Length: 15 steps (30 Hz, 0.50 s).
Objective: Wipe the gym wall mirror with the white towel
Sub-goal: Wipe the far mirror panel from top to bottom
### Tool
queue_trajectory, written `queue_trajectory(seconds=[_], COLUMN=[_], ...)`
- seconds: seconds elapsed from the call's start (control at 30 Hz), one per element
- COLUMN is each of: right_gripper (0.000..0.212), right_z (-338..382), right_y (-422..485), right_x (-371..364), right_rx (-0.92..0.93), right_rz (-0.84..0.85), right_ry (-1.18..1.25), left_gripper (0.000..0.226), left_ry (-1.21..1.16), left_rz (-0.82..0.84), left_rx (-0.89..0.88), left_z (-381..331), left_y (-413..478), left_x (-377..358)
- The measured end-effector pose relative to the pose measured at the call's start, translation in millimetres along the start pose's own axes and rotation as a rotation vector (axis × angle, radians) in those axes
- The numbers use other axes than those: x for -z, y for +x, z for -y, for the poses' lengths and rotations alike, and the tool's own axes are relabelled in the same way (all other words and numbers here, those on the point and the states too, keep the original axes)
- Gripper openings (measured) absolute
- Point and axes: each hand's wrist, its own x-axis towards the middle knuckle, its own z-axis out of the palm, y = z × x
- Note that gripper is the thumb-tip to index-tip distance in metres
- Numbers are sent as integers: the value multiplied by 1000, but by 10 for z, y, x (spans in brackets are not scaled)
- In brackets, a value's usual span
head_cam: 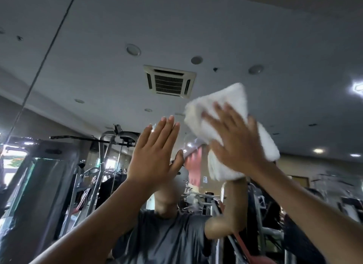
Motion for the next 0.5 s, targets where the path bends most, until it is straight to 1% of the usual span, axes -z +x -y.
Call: queue_trajectory(seconds=[0.03,0.07,0.1,0.13,0.17,0.2,0.23,0.27,0.3,0.33,0.37,0.43,0.47,0.5], right_gripper=[65,65,65,66,66,66,67,68,68,68,67,66,66,67], right_z=[-116,-275,-433,-569,-645,-639,-548,-413,-263,-131,-54,-139,-296,-484], right_y=[-56,-69,-59,-25,31,101,195,275,329,337,301,153,105,97], right_x=[55,85,94,91,90,85,60,34,19,0,-21,18,68,102], right_rx=[209,345,374,286,103,-130,-354,-524,-602,-573,-436,28,235,340], right_rz=[34,59,73,64,22,-41,-94,-123,-130,-117,-90,14,65,100], right_ry=[12,17,5,4,23,40,51,58,45,17,-4,-29,-32,-26], left_gripper=[66,66,66,66,65,65,65,65,66,66,66,66,66,66], left_ry=[-1,1,2,3,4,6,11,13,12,10,9,8,9,11], left_rz=[-6,-7,-4,-3,-5,-9,-10,-11,-13,-13,-10,-1,-4,-8], left_rx=[-2,-4,-5,-4,-3,1,6,7,7,9,11,10,10,10], left_z=[-2,-6,-12,-18,-22,-33,-40,-43,-45,-43,-43,-43,-42,-43], left_y=[3,2,-6,-16,-20,-20,-17,-15,-15,-18,-21,-21,-21,-19], left_x=[-2,-8,-16,-26,-35,-38,-36,-36,-37,-36,-33,-31,-33,-37])
